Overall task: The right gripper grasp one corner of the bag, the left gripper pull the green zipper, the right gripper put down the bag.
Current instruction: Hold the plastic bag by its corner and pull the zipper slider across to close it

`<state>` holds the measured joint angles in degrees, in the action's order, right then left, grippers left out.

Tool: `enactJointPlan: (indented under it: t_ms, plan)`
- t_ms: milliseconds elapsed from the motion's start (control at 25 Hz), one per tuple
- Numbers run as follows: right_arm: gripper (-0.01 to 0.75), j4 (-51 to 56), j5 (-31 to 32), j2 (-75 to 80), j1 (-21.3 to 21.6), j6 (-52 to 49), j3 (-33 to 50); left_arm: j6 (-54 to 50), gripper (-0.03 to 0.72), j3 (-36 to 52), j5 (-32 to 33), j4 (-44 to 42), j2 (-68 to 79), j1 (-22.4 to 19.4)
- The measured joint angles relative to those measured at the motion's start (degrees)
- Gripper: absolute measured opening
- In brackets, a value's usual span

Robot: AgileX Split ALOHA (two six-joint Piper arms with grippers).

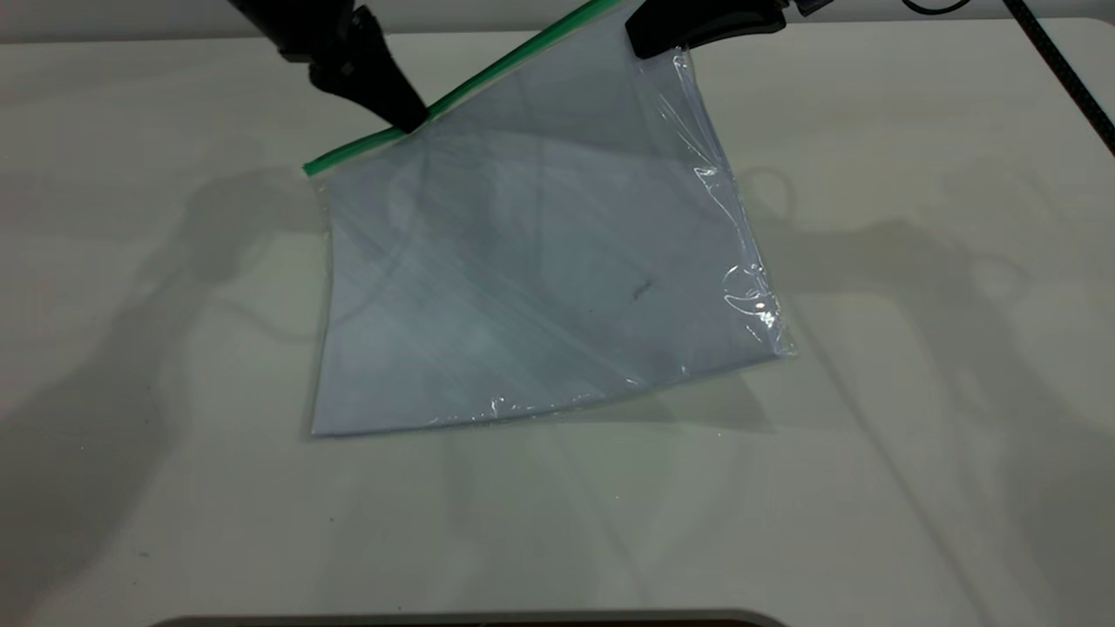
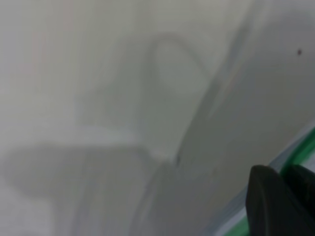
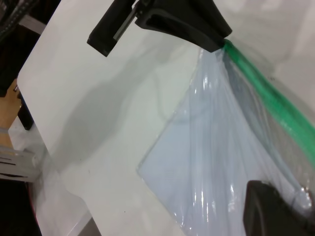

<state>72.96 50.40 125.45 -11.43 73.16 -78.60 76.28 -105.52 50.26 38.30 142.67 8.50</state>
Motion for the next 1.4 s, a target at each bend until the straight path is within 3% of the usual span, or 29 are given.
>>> enactJointPlan:
  t_ms: [1040, 1400]
  plan:
    - [0.034, 0.76, 0.25, 0.0, 0.0, 0.18, 0.0, -11.99, 0.078, 0.0, -0.53, -16.24, 0.42, -4.39]
    - [0.034, 0.71, -0.38, -0.05, 0.05, 3.2, 0.0, -14.45, 0.116, 0.0, -1.72, -15.78, 0.41, -4.57]
